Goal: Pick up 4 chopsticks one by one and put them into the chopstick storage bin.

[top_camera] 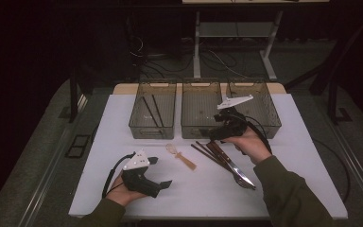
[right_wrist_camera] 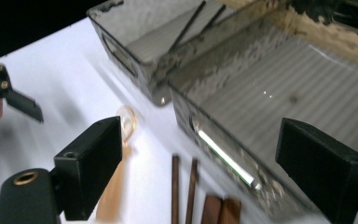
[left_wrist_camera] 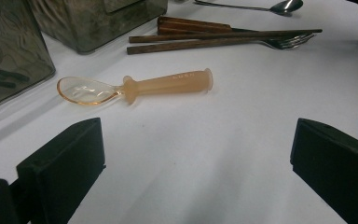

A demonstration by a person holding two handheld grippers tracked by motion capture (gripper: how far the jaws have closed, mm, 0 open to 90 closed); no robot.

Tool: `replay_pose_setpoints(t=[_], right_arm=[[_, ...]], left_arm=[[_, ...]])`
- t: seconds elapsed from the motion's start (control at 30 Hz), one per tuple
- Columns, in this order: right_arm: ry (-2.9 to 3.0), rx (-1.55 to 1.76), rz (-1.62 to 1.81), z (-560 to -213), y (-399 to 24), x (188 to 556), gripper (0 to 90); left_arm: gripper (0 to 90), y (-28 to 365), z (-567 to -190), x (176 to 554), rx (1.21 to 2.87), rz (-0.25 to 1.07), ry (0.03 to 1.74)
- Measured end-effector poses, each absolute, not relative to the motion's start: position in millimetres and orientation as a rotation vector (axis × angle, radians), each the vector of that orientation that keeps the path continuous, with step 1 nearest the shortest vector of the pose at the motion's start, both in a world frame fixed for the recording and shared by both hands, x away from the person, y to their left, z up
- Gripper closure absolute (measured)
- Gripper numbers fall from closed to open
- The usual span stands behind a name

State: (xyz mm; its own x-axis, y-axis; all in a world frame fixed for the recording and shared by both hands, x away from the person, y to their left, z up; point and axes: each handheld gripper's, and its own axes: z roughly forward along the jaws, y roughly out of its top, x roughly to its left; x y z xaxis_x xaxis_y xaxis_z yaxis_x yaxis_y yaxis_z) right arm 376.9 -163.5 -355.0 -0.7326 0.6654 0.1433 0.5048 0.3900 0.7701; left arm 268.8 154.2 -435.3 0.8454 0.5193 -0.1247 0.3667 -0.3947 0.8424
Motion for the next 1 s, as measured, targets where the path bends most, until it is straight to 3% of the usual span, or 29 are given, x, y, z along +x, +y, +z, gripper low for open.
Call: replay_pose_setpoints(t=[1.0], right_arm=[[2.482,1.058,1.266,-392.6,-252.9,303.3,14.5]], left_arm=[[3.5,156.0,-436.6,269.8,2.018,0.227,0.684]])
